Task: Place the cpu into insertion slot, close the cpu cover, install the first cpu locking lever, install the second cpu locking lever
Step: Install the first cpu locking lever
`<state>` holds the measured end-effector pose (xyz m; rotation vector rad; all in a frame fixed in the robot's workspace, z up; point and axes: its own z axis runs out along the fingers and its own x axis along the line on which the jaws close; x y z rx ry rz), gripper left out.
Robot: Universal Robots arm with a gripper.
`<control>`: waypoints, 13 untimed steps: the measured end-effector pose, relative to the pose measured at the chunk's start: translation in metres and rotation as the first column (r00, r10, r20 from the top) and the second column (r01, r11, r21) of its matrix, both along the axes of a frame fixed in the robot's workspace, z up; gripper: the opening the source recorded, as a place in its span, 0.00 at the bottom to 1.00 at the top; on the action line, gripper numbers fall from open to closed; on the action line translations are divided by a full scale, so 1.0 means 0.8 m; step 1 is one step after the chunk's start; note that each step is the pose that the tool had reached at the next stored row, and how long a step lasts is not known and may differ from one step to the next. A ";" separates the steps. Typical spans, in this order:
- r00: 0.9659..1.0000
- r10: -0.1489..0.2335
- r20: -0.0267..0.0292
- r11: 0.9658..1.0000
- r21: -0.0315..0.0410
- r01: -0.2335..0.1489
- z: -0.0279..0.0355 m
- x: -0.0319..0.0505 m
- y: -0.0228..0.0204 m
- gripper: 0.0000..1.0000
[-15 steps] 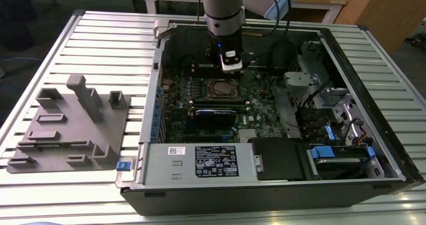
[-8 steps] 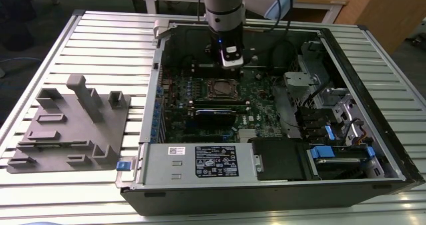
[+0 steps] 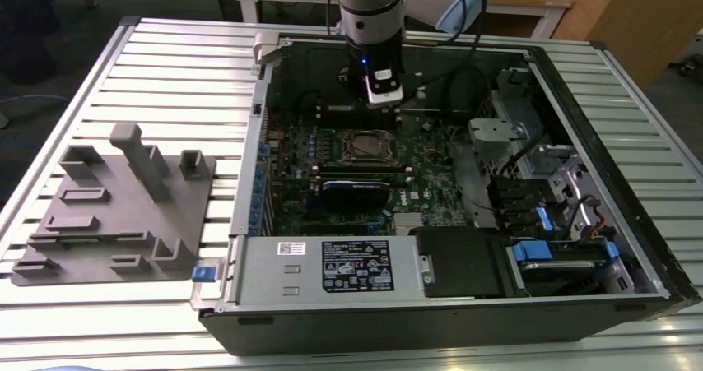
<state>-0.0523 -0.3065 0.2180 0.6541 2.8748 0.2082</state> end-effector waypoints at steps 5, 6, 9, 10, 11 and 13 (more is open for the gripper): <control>1.000 0.000 -0.006 1.000 -0.017 0.000 -0.0003 0.000 0.0000 0.11; 1.000 0.001 -0.009 1.000 -0.028 -0.001 -0.0006 0.000 0.0000 0.11; 1.000 0.003 -0.022 0.998 -0.062 -0.004 -0.0012 0.000 0.0000 0.11; 1.000 0.004 -0.028 0.997 -0.072 -0.006 -0.0014 0.000 -0.0001 0.11; 0.999 0.004 -0.033 0.997 -0.077 -0.007 -0.0018 0.000 0.0000 0.11; 0.999 0.006 -0.054 0.996 -0.083 -0.010 -0.0025 0.000 0.0000 0.11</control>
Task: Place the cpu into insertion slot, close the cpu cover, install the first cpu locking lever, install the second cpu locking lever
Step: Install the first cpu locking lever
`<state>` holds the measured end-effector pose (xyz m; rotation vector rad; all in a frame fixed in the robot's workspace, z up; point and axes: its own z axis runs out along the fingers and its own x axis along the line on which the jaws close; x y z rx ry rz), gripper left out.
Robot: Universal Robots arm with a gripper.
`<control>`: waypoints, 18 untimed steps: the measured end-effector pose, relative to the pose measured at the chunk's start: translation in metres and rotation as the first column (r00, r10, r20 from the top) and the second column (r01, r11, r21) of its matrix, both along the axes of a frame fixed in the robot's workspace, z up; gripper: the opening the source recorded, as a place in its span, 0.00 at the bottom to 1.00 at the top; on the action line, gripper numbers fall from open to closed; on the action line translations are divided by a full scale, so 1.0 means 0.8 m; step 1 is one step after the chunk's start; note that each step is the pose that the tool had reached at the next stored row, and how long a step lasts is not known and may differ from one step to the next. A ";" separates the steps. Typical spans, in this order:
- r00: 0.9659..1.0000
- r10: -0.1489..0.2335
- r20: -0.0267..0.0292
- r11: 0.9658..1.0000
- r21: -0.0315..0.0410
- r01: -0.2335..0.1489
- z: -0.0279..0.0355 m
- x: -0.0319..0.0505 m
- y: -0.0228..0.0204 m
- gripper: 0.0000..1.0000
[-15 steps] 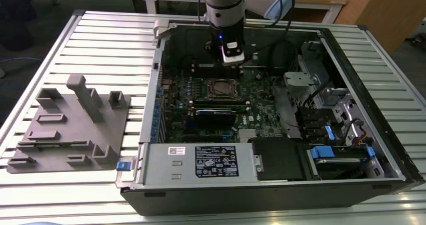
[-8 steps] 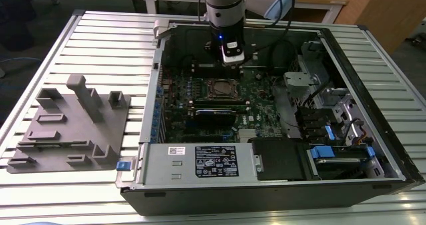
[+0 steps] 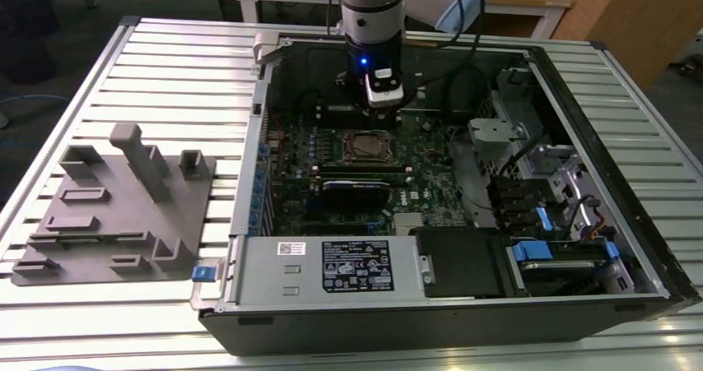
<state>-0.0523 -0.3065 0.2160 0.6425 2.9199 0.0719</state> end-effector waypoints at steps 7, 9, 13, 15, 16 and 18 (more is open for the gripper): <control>0.994 0.009 -0.111 1.000 -0.009 -0.010 -0.0009 0.000 0.0000 0.11; 0.994 0.009 -0.111 1.000 -0.009 -0.010 -0.0009 0.000 0.0000 0.11; 0.994 0.014 -0.111 1.000 -0.007 -0.014 -0.0001 0.000 0.0000 0.11; 0.994 0.018 -0.111 1.000 -0.005 -0.019 0.0040 0.000 0.0000 0.11; 0.994 0.020 -0.111 1.000 -0.005 -0.020 0.0062 0.000 0.0000 0.11; 0.994 0.021 -0.111 1.000 -0.005 -0.022 0.0108 0.000 -0.0001 0.11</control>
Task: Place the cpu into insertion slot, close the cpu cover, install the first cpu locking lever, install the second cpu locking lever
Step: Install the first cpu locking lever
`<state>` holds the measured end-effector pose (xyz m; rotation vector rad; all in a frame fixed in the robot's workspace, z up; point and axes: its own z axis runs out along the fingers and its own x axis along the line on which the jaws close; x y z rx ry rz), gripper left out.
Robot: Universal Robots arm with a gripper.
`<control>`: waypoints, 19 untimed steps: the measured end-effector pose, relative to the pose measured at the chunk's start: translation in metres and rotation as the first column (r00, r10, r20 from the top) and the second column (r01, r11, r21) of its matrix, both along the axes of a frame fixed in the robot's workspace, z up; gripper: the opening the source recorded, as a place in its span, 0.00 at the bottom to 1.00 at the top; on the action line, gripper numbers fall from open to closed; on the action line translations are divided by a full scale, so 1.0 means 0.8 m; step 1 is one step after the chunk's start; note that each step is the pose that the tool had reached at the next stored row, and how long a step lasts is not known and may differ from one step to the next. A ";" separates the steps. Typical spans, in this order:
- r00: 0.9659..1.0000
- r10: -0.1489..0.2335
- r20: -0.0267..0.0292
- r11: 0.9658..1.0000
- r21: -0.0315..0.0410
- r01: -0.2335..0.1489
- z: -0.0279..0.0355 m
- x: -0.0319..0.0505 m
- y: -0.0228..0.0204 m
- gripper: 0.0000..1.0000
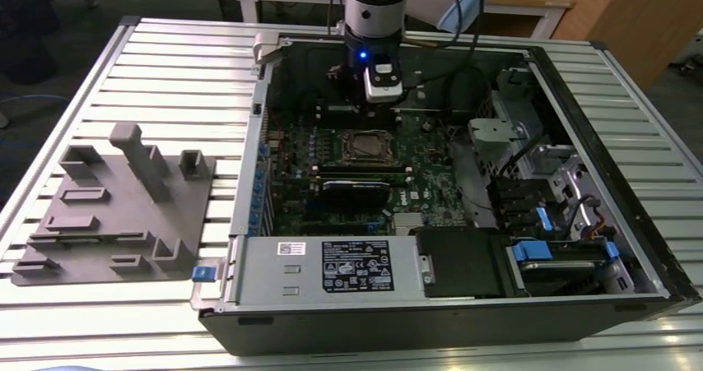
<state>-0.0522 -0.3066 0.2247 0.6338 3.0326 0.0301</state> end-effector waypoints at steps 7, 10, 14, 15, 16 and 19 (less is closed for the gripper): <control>1.000 0.029 0.000 1.000 0.000 -0.029 0.0002 0.002 -0.0002 0.11; 0.997 0.072 0.000 0.997 0.000 -0.072 -0.0007 0.002 -0.0001 0.11; 0.991 0.131 0.000 0.991 0.000 -0.131 -0.0021 0.003 -0.0001 0.11; 0.989 0.146 0.000 0.989 0.000 -0.146 -0.0025 0.003 -0.0001 0.11; 0.987 0.160 0.000 0.987 0.000 -0.160 -0.0029 0.003 -0.0001 0.11; 0.979 0.203 0.000 0.979 0.000 -0.203 -0.0039 0.003 -0.0001 0.11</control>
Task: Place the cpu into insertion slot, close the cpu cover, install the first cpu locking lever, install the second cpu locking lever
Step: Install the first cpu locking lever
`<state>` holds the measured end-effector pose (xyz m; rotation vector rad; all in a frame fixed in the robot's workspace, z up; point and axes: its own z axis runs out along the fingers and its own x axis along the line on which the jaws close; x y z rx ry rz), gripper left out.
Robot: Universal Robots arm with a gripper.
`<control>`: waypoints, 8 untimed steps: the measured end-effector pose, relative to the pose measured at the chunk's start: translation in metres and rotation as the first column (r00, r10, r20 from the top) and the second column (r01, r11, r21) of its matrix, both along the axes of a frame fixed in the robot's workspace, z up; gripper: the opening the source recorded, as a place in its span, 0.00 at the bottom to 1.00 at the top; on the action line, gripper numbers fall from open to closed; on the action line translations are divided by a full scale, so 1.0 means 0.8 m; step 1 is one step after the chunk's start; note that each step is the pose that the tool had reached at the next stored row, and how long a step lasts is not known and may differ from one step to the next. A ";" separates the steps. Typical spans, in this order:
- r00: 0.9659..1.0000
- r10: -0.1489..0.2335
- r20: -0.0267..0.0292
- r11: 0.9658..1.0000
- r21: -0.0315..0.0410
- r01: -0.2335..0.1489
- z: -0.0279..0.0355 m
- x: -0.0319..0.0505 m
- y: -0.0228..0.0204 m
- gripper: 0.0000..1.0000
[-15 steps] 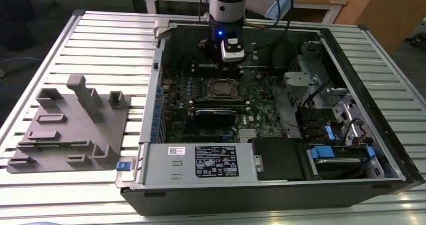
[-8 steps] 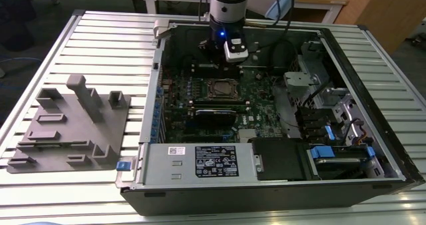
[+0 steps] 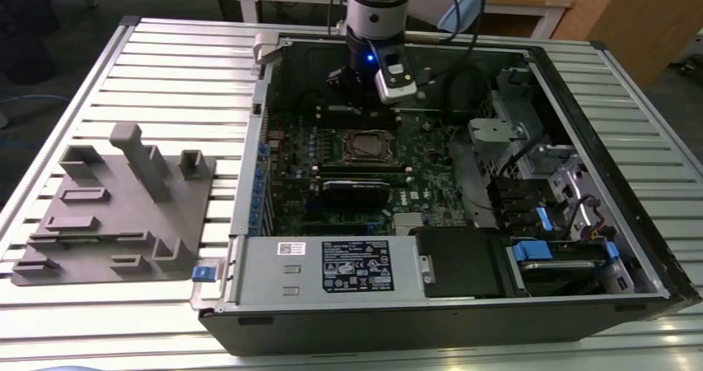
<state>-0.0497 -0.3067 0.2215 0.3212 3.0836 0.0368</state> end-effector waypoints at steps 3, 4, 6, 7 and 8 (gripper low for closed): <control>0.999 0.043 0.000 0.999 0.000 -0.043 -0.0007 0.000 0.0000 0.11; 0.999 0.052 0.000 0.999 0.000 -0.052 -0.0007 0.000 0.0000 0.11; 0.998 0.057 0.000 0.998 -0.004 -0.057 -0.0009 0.000 0.0000 0.11; 0.998 0.057 0.000 0.998 -0.004 -0.057 -0.0006 0.000 0.0000 0.11; 0.998 0.057 -0.001 0.998 -0.005 -0.057 0.0002 0.000 -0.0001 0.11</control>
